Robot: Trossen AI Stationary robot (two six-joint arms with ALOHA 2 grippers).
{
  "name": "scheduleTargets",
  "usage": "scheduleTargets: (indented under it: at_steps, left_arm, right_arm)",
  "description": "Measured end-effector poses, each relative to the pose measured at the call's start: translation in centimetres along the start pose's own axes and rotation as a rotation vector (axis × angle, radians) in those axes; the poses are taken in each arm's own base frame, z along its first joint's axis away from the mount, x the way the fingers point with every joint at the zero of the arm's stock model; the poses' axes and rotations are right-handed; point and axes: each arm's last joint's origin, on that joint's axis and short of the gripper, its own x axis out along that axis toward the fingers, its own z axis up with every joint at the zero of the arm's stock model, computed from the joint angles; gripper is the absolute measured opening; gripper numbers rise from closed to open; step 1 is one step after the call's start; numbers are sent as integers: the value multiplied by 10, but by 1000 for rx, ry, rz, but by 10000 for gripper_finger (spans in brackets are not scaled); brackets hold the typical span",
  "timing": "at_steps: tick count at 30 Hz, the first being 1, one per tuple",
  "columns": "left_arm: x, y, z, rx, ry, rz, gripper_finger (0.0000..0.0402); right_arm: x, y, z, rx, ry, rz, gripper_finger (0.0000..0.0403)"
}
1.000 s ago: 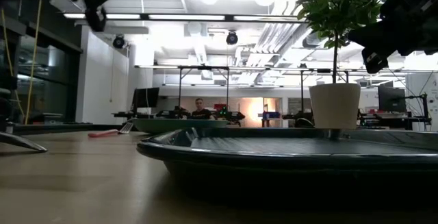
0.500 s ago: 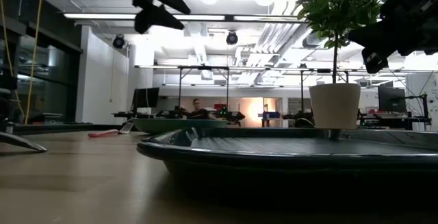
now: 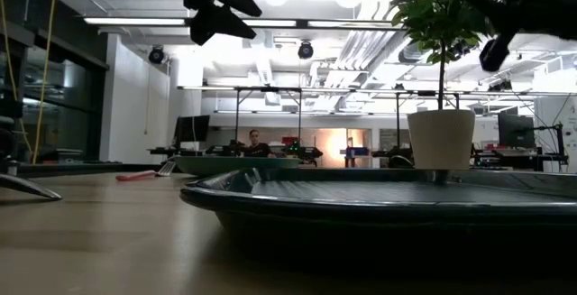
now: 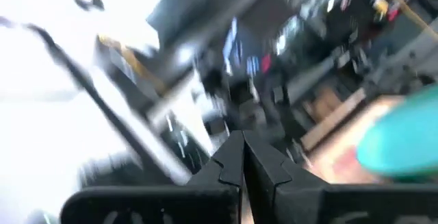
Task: Pick and place plate/cup/fork/spoon on tray
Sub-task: Adjust the black serving tray
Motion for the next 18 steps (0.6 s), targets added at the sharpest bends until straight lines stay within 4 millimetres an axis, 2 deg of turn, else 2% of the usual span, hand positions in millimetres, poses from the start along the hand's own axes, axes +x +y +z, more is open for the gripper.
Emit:
scheduleTargets:
  at_steps: [4, 7, 14, 16, 18]
  left_arm:
    - [-1, 3, 1, 25, -4, 10, 197]
    - [-1, 5, 1, 22, 4, 20, 197]
    - [0, 6, -3, 171, 45, 9, 189]
    - [5, 6, -5, 224, 72, -14, 165]
    - [12, 7, -9, 236, 108, -13, 124]
  right_arm:
    - [-1, 1, 9, 16, -175, -92, 0]
    - [0, -1, 10, 42, -218, -150, 0]
    - [10, -4, -2, 132, -103, -134, 0]
    - [17, -2, -4, 130, -52, -148, 0]
    - [28, 3, -3, 140, 6, -166, 0]
